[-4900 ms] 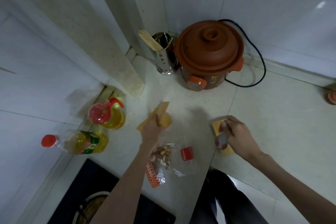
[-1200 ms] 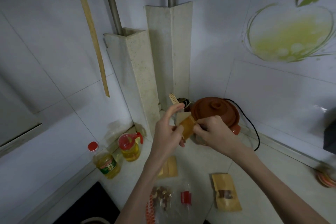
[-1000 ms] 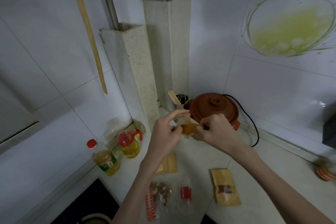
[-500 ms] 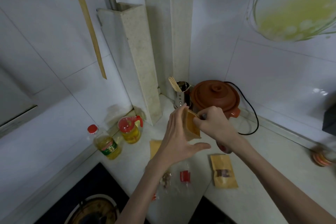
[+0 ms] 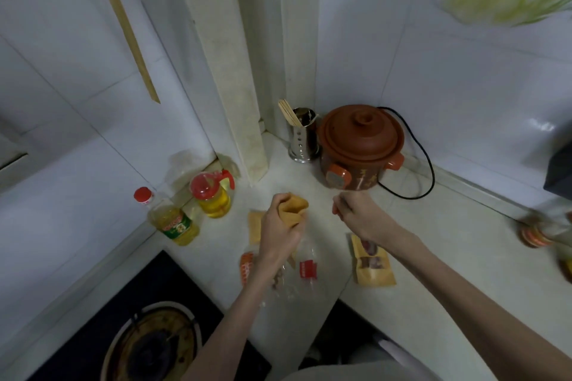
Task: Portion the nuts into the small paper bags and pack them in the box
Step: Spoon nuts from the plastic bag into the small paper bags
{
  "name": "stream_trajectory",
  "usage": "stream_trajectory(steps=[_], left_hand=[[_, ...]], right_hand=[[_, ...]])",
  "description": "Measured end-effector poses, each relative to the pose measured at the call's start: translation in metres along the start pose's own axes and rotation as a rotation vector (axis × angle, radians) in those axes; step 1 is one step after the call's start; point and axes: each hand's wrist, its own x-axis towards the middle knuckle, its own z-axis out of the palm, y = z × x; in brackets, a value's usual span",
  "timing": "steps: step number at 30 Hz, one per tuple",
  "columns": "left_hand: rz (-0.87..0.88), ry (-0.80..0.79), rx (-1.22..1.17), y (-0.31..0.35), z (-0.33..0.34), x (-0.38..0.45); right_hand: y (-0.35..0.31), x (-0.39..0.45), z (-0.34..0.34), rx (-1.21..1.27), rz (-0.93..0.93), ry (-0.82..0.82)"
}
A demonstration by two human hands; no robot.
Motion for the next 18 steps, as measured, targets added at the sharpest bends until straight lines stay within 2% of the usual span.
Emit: stream_trajectory(steps=[6, 10, 14, 18], left_hand=[[-0.206, -0.082, 0.095, -0.043, 0.003, -0.013], [-0.240, -0.087, 0.145, -0.062, 0.002, -0.021], [-0.313, -0.067, 0.222, -0.080, -0.004, -0.024], [-0.461, -0.045, 0.292, -0.104, -0.021, -0.025]], right_hand=[[0.055, 0.012, 0.018, -0.134, 0.185, -0.200], [0.083, 0.020, 0.023, -0.219, 0.322, -0.293], [0.098, 0.024, 0.020, -0.231, 0.320, -0.273], [0.105, 0.018, 0.028, -0.174, 0.301, -0.127]])
